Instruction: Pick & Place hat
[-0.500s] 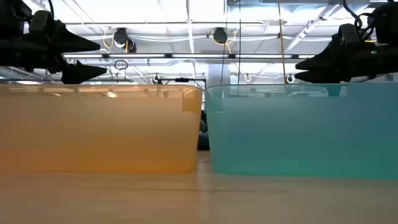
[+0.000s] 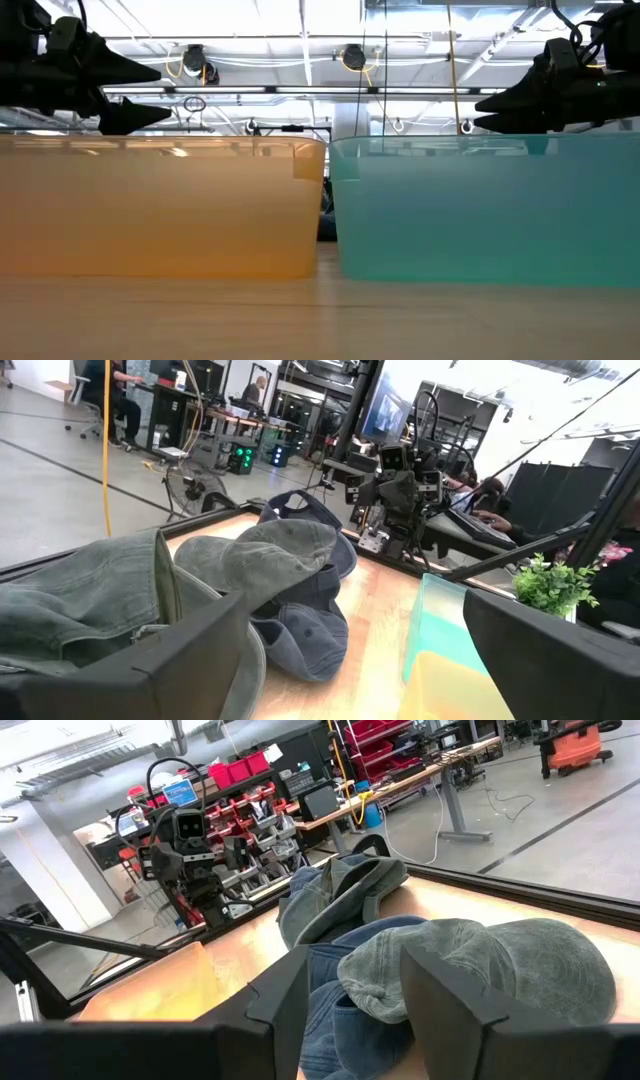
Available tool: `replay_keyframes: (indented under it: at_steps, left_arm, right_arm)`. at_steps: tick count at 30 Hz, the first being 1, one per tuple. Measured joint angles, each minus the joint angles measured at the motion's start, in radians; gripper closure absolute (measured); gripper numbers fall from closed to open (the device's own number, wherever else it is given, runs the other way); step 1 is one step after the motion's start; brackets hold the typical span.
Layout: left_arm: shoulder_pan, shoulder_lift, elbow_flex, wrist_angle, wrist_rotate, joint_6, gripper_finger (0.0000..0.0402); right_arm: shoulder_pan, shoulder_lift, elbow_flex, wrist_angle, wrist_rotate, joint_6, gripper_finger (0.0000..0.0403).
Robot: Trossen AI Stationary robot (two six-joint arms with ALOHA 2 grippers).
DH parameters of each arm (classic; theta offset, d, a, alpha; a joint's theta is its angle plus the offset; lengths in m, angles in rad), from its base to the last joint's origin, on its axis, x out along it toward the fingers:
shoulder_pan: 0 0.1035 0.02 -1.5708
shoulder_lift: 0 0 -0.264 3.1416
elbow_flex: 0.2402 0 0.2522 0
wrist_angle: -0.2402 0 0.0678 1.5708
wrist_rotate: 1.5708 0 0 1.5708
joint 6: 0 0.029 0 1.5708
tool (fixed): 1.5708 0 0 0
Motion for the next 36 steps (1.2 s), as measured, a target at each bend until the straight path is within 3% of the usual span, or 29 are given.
replay_keyframes:
  at_steps: [36]
  left_arm:
    - [0.0,0.0,0.0,0.0,0.0,0.0,0.0034]
  right_arm:
    - [0.0,0.0,0.0,0.001,0.0,0.0,0.0259]
